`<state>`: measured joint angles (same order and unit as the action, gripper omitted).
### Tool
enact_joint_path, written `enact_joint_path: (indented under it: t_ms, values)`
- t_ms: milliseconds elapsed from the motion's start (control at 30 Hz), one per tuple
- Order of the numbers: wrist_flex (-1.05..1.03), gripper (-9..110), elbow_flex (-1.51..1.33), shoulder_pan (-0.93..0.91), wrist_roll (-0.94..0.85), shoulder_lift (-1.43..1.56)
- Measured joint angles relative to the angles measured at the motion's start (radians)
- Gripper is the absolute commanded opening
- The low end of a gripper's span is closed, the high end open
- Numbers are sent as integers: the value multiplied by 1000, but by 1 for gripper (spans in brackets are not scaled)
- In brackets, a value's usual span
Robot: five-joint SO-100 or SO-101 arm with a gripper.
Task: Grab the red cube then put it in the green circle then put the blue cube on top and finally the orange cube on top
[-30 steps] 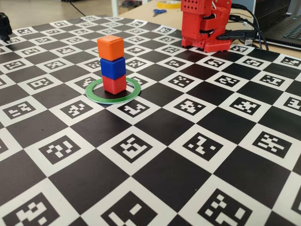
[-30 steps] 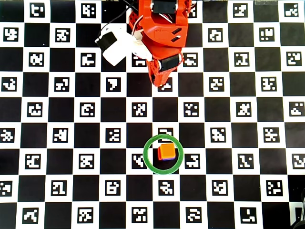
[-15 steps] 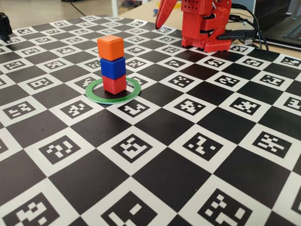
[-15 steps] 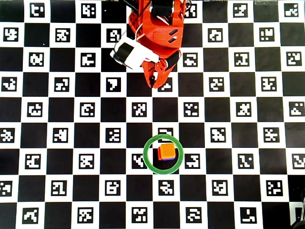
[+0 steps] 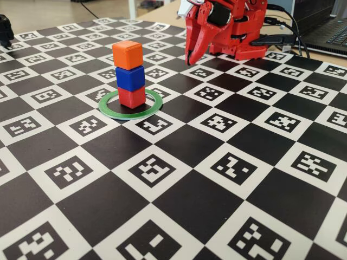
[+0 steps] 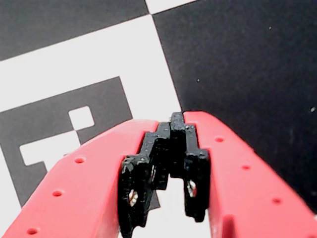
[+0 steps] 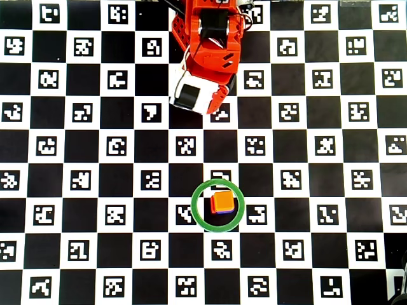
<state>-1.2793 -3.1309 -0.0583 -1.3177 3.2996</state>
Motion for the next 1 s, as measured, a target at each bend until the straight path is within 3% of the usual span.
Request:
enact_joint_path:
  t_ms: [1000]
  values:
    - [-6,-6,0,2,-89,8]
